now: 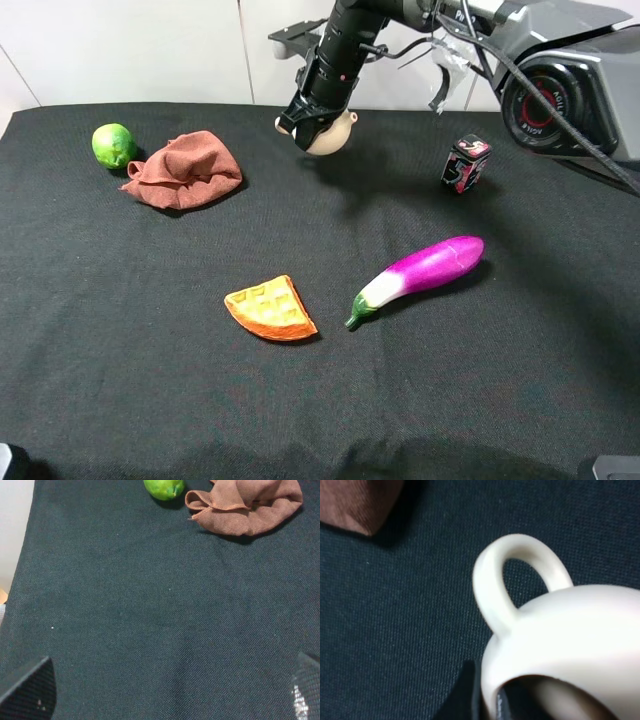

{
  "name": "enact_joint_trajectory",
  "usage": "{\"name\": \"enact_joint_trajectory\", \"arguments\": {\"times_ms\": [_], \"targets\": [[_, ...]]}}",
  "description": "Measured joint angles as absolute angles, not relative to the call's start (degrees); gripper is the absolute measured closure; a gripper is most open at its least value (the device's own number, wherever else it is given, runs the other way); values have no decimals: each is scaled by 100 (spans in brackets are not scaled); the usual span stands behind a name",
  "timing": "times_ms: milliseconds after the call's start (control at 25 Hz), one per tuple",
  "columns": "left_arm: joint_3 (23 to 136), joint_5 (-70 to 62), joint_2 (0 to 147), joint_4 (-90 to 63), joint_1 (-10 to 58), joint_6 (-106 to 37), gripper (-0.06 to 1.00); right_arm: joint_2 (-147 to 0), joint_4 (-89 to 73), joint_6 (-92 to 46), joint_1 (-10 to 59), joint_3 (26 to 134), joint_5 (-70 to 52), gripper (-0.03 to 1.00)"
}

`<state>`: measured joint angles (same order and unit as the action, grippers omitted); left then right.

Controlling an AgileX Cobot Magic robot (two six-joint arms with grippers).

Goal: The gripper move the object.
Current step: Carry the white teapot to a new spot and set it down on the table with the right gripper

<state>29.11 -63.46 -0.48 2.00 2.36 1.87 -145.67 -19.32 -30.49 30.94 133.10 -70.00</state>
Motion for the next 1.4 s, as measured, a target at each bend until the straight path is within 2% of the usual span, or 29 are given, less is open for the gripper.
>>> {"name": "enact_joint_trajectory", "arguments": {"times_ms": [200,360,1040,1400], "targets": [[2911,-6346,-48,200,236,187,-5,-14360,-1646,-2821,3094,13302,-7006,98],[2911,-6346,-48,200,236,187,-5,-13966,-1220,-2724,3094,12902,-7000,98],[2911,-6346,-48,200,236,187,-5,-11819,-838,-2328,3085,10143,-7015,98],[2911,-6346,-48,200,236,187,-5,-10547,-765,-2071,2833,8793,-7003,98]]}}
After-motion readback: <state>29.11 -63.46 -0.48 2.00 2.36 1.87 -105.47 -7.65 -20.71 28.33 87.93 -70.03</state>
